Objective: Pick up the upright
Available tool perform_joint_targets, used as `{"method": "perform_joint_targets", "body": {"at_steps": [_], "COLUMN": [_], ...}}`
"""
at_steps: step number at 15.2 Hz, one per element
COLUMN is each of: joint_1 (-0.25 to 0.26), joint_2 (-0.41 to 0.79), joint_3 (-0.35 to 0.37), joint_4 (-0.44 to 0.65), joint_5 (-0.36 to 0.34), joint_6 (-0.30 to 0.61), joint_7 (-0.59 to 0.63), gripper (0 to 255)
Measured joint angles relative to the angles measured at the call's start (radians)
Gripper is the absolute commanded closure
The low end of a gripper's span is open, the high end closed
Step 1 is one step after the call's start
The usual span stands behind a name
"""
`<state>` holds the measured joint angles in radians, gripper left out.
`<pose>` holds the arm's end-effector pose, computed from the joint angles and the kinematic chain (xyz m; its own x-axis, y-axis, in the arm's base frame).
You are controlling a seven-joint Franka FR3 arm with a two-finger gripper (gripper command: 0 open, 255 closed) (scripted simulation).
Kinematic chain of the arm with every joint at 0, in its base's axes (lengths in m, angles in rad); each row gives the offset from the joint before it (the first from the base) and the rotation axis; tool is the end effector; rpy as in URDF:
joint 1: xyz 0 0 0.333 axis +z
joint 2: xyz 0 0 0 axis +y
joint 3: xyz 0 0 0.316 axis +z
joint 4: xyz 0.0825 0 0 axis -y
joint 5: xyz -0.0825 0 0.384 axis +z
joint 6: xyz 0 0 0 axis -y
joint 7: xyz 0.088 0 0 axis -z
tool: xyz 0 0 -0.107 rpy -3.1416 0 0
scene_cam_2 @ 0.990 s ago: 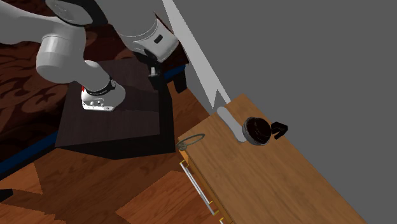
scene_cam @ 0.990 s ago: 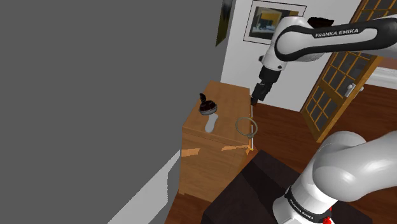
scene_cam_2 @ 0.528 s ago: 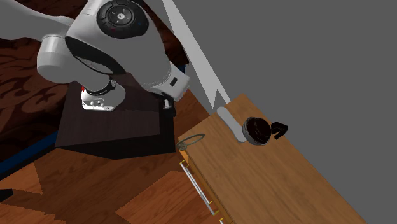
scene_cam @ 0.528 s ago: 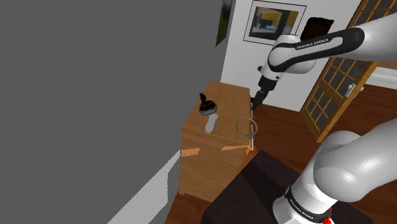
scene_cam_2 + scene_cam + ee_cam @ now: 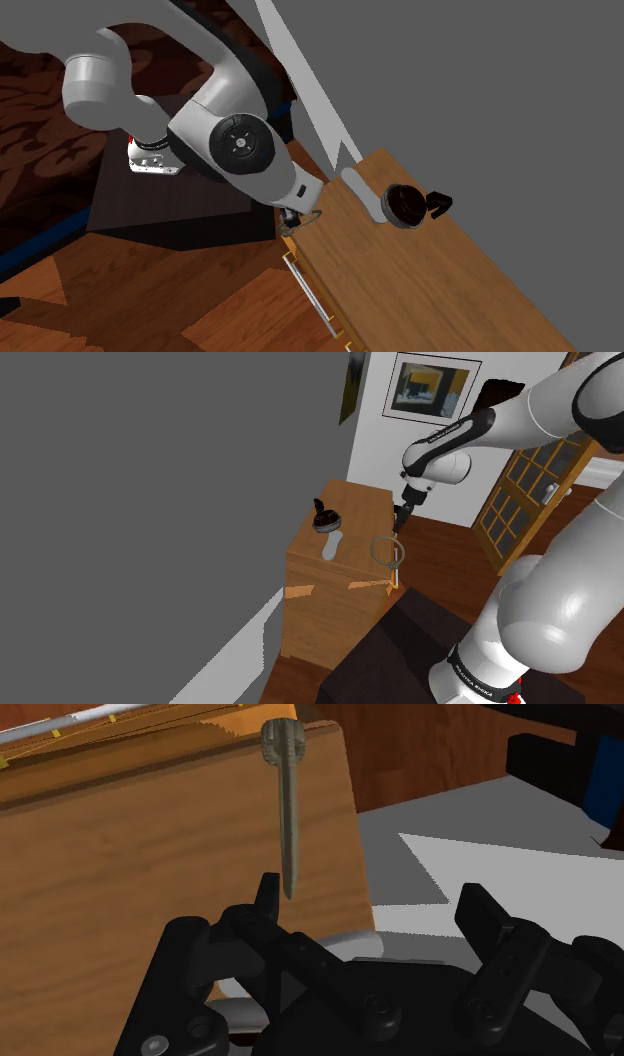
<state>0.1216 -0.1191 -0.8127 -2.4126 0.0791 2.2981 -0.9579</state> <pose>0.3686 -0.3013 0.3404 0.9731 0.2101 0.0950 0.2203 -0.9688 -0.1136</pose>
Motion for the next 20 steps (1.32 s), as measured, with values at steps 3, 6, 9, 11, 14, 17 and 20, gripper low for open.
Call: {"method": "perform_joint_targets", "body": {"at_steps": [3, 6, 9, 11, 14, 17, 20], "joint_1": [0.011, -0.007, -0.023, -0.034, -0.039, -0.040, -0.040], "joint_2": [0.172, 0.243, 0.294, 0.322, 0.333, 0.333, 0.333], "joint_3": [-0.039, -0.028, -0.009, 0.004, 0.009, 0.010, 0.010], "joint_4": [0.068, 0.080, 0.080, 0.078, 0.079, 0.079, 0.079], "joint_5": [0.190, 0.279, 0.342, 0.379, 0.392, 0.393, 0.393], "joint_6": [0.023, 0.044, 0.069, 0.084, 0.089, 0.090, 0.090], "joint_7": [-0.204, -0.291, -0.342, -0.370, -0.381, -0.382, -0.382], "gripper": [0, 0, 0, 0, 255, 255, 255]}}
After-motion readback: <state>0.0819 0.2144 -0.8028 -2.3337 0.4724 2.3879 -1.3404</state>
